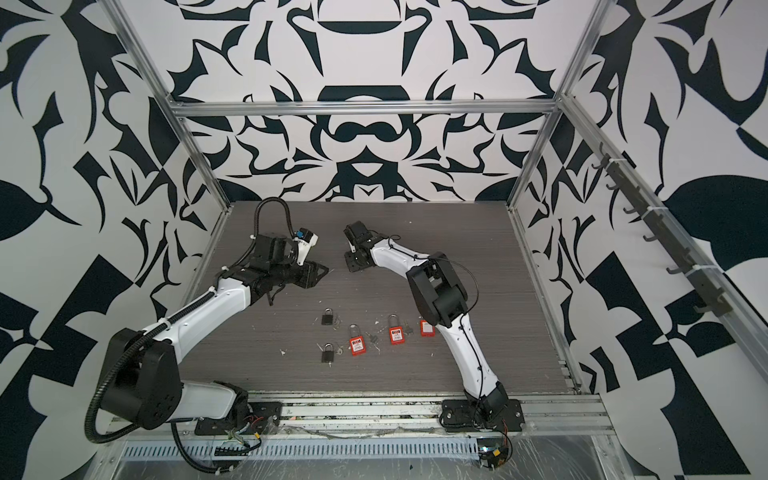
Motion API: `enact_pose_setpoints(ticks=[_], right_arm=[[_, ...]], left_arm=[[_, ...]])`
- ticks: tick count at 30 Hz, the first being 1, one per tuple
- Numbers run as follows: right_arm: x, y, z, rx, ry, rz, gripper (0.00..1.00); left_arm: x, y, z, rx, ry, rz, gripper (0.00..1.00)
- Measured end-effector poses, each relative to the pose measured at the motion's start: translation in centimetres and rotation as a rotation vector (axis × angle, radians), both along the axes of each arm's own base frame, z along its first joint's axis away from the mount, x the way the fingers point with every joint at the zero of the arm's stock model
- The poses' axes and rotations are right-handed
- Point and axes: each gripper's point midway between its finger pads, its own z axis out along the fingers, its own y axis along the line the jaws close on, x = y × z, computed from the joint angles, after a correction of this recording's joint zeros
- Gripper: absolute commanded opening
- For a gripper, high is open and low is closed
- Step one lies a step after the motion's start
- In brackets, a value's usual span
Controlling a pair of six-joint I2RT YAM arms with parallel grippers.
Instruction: Lock with the key
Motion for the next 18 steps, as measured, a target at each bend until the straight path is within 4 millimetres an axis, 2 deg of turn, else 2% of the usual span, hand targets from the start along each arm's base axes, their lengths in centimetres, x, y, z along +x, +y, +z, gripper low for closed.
enact_pose_setpoints(ticks=[6,9,14,15,18], right_arm=[[-0.9,-0.3,0.0,-0.03,-0.016,0.067,0.41],[-2.8,-1.1,-0.1,-0.052,0.005,0.131,0.38],[-6.4,-2.4,-0.2,-0.065,0.049,0.234,0.38],[-7.0,-2.6,-0.2,-0.061,0.054,0.248,0.4],[-8.9,-3.3,-0.2,-0.049,0.079,0.282,0.55]], left_arm=[[-0.1,-0.2,0.0,0.0,0.0,-0.005,0.5],[-0.2,-0.3,0.0,0.0,-0.002,-0.009,0.5],[-0.2,-0.4,0.1,0.002,-0.007,-0.017,0.5],[-0.2,-0.4,0.1,0.003,-0.008,-0.018,0.5],[-0.2,-0.5,0.1,0.004,-0.01,-0.021,0.5]])
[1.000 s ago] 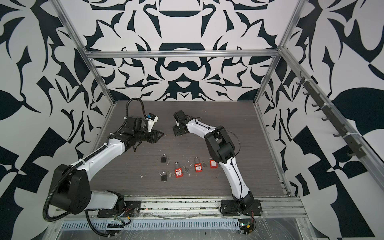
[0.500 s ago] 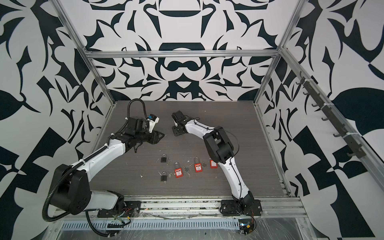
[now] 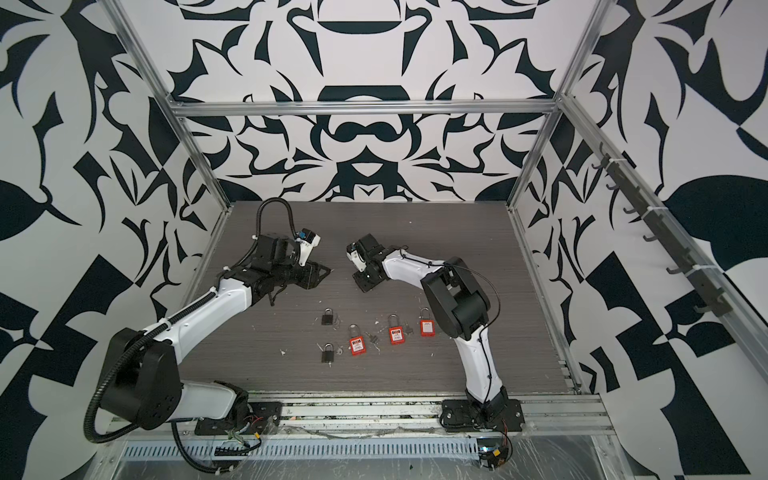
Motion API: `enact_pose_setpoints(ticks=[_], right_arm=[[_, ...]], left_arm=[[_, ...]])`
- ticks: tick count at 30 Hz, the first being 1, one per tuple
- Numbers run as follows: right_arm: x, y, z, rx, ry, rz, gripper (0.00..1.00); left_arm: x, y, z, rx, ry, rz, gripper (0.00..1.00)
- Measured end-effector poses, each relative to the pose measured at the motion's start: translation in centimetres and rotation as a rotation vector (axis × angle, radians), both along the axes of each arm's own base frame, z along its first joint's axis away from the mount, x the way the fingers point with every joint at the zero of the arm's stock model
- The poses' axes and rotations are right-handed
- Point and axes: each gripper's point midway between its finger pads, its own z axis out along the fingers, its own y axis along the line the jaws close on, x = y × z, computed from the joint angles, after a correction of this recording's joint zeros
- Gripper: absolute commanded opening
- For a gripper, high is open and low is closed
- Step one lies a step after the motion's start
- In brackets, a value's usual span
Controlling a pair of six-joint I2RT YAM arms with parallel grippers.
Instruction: Lock with the key
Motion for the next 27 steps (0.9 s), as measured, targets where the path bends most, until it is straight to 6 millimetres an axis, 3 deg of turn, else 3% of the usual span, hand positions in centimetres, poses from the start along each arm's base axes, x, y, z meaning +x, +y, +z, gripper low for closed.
enact_pose_setpoints(ticks=[3,10,17,27], right_arm=[[-1.3,-0.6,0.1,0.004,0.01,0.017,0.63],[-1.1,-0.6,0.2,0.006,0.006,0.002,0.64],[-0.3,-0.6,-0.4,-0.006,0.023,-0.063,0.54],[-0.8,-0.7,-0.4,-0.031,0.024,-0.059,0.39]], left_arm=[[0.0,0.0,0.0,0.0,-0.001,-0.001,0.5],[0.2,-0.1,0.2,-0.005,-0.011,-0.001,0.5],[-0.2,0.1,0.5,-0.009,-0.029,-0.002,0.51],[-0.5,0.1,0.6,-0.006,-0.045,-0.019,0.51]])
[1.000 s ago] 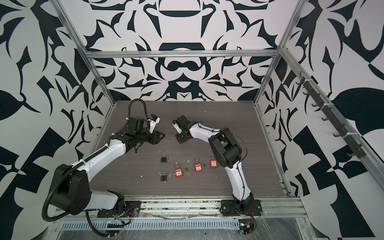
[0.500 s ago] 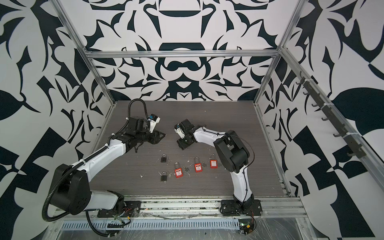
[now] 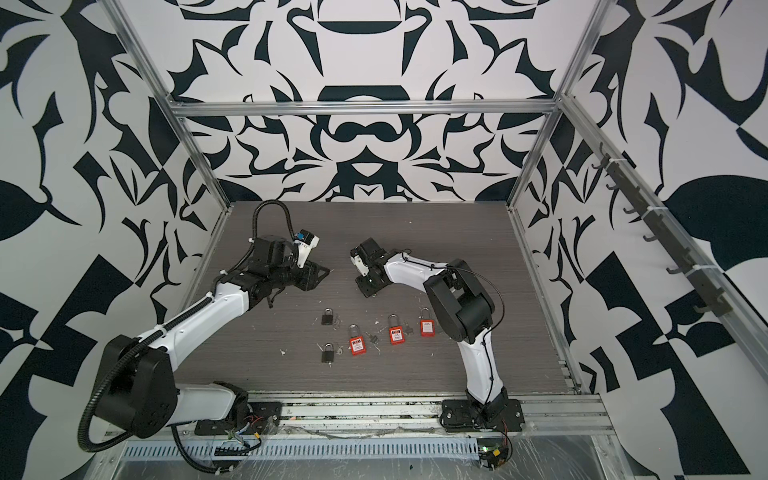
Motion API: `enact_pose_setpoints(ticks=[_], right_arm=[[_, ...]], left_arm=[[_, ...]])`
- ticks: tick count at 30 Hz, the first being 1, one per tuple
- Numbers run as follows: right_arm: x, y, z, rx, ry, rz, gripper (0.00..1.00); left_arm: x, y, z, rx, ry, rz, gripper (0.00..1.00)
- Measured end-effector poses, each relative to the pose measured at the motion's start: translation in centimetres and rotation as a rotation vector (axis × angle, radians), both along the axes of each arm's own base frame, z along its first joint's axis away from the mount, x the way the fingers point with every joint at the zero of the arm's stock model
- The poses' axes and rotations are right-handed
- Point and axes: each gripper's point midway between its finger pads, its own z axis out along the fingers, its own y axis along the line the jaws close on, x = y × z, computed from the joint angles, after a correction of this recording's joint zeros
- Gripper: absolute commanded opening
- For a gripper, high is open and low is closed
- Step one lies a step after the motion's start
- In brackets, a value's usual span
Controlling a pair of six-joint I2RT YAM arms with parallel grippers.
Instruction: Lock with the key
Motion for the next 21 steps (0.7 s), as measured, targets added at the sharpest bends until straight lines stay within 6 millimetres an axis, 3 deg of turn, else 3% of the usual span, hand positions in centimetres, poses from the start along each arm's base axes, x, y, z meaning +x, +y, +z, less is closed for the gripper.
enact_pose_setpoints(ticks=[6,11,16,21], right_arm=[[-1.1,0.1,1.7,0.018,-0.032,0.089,0.33],[-3.3,0.4,6.5,0.104,-0.123,0.26,0.31],[-6.2,0.0,11.2,0.182,-0.258,0.451,0.29],[-9.4,-0.7,14.1,0.242,-0.351,0.593,0.28]], left_arm=[[-0.4,-0.4,0.3,0.007,-0.027,-0.054,0.51],[-1.7,-0.8,2.8,0.014,-0.151,-0.167,0.52],[-4.9,-1.4,5.5,0.013,-0.333,-0.348,0.53],[-6.9,-2.1,6.1,0.016,-0.433,-0.497,0.5]])
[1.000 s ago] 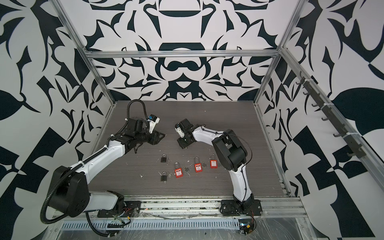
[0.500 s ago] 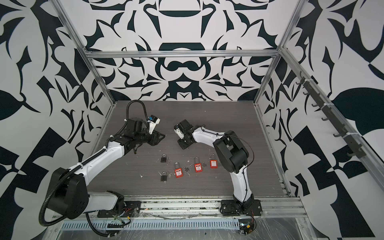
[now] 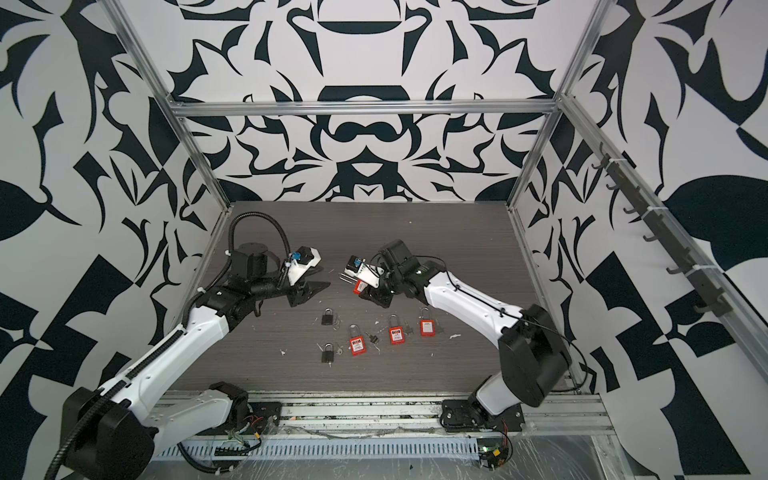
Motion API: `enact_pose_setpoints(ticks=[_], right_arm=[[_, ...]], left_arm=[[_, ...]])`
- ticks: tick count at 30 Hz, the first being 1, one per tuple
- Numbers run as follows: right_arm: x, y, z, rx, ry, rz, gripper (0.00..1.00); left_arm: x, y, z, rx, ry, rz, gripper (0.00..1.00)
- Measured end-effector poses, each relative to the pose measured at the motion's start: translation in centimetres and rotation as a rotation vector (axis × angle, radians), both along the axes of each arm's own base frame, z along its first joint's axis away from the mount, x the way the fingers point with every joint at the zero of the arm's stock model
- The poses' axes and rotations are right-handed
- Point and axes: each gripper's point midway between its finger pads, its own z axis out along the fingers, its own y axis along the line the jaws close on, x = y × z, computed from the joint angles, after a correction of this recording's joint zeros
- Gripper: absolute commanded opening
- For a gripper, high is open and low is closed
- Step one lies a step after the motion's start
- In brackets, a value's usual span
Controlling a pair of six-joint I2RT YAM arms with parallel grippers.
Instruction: Lock with the key
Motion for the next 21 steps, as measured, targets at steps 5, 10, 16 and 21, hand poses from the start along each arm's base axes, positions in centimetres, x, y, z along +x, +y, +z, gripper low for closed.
enact_pose_setpoints(ticks=[5,10,16,21], right_arm=[[-1.7,-0.2,2.2,0.048,-0.048,0.077,0.26],[-3.0,-0.5,3.6,0.082,-0.081,0.119,0.26],[-4.0,-0.9,4.0,0.09,-0.077,0.145,0.25],[-4.7,-0.8,3.8,0.094,-0.05,0.169,0.24]], left_arm=[[-1.4,-0.7,-0.7,0.024,0.002,-0.12,0.33],[-2.4,-1.3,-1.0,0.017,0.01,-0.208,0.31],[-3.0,-1.6,-1.0,0.019,-0.001,-0.247,0.33],[-3.2,-2.0,-1.2,0.039,-0.014,-0.252,0.38]])
